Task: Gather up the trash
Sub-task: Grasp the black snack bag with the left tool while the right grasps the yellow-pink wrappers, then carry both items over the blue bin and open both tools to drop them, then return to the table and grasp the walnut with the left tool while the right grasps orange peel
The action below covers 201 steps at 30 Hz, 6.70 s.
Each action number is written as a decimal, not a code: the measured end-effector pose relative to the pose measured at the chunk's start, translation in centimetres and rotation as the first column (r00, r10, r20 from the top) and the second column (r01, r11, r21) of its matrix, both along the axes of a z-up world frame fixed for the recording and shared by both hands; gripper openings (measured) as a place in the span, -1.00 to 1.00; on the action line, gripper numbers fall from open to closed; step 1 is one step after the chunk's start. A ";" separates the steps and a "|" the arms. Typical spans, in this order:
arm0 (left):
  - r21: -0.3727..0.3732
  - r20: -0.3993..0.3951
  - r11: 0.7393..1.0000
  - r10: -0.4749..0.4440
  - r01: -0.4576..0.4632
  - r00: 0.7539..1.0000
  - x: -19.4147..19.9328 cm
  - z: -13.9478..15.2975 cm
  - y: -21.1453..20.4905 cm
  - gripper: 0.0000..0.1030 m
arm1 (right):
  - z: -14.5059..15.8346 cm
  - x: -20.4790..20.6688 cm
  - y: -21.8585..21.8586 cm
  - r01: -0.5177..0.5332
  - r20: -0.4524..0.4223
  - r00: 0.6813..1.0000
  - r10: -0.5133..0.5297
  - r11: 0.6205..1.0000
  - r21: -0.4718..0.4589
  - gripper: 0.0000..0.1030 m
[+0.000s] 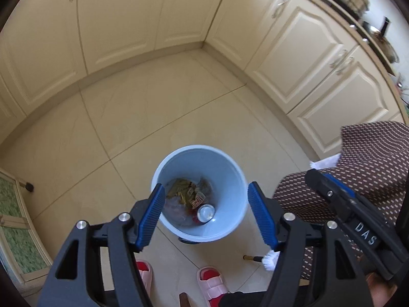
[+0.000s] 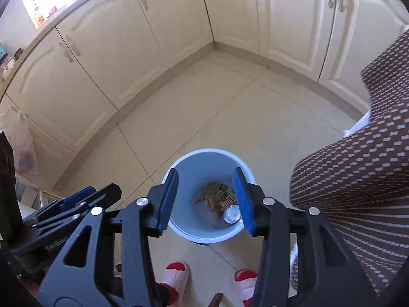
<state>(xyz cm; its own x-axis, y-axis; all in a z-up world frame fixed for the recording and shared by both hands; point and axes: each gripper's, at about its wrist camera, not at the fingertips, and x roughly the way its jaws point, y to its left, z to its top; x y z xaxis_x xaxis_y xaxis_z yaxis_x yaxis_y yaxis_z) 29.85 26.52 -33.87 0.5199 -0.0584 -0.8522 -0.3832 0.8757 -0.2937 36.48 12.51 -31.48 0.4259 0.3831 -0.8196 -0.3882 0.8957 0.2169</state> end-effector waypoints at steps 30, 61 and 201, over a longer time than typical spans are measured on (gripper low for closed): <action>0.213 0.272 0.812 -0.584 0.544 0.765 -1.1 22.8 -34.1 0.38 | 20.3 -9.7 -43.6 0.541 0.222 0.797 -0.562 0.827 0.149 0.36; 0.270 0.104 0.679 -0.725 0.683 0.680 7.6 19.5 -49.0 0.39 | 19.3 -8.2 -48.7 0.544 0.176 0.769 -0.615 0.773 0.325 -0.45; 0.221 0.286 0.867 -0.495 0.446 0.821 -1.9 22.3 -26.3 0.24 | 23.2 -11.3 -28.8 0.240 0.397 0.873 -0.283 0.958 0.156 -0.02</action>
